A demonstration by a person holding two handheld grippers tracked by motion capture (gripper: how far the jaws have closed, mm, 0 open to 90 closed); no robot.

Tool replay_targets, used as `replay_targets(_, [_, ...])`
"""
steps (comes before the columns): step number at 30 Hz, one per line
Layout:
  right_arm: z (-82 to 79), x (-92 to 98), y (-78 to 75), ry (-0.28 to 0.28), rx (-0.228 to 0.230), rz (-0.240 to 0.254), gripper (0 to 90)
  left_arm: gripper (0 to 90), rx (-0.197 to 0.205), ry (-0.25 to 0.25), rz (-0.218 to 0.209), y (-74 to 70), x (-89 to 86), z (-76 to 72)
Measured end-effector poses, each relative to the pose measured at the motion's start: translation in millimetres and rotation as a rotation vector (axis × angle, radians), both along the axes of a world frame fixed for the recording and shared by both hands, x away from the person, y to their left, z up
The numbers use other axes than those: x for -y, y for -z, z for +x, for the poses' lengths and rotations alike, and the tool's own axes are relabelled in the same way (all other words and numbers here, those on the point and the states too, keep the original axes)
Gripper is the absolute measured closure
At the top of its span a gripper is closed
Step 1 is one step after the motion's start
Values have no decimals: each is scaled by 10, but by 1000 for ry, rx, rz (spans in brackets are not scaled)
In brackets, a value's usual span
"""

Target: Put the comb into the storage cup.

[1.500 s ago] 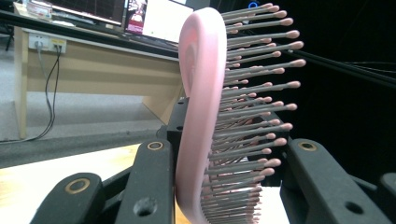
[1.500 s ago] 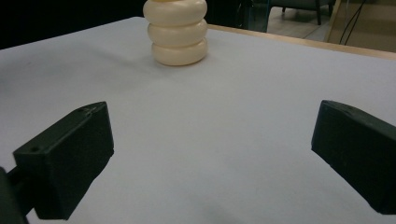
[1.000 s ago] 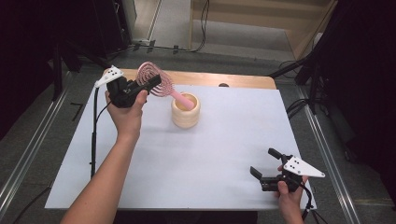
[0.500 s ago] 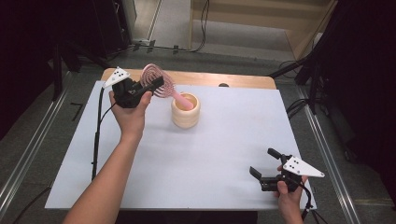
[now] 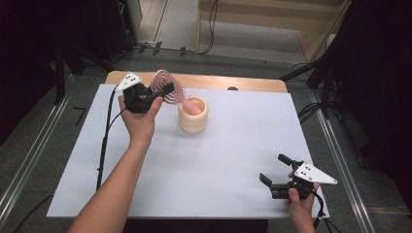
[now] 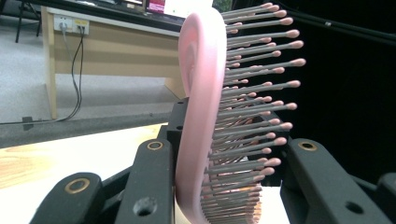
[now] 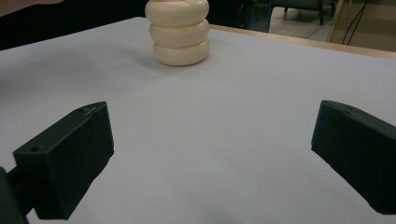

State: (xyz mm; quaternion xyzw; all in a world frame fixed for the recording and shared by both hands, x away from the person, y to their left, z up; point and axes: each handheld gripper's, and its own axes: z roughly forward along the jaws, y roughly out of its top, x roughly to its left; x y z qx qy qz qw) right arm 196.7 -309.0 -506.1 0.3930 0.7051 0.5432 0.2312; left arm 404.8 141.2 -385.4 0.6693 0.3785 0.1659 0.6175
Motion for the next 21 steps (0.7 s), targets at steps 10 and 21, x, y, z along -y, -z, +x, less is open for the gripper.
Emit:
replay_targets(10, [5,3,3,-4,0,-1,0,655,-23,-10,18,102,46,36])
replay_targets(21, [6,-1,5,-5,-3,-3,0,654,-52,-4,33,232,89,53])
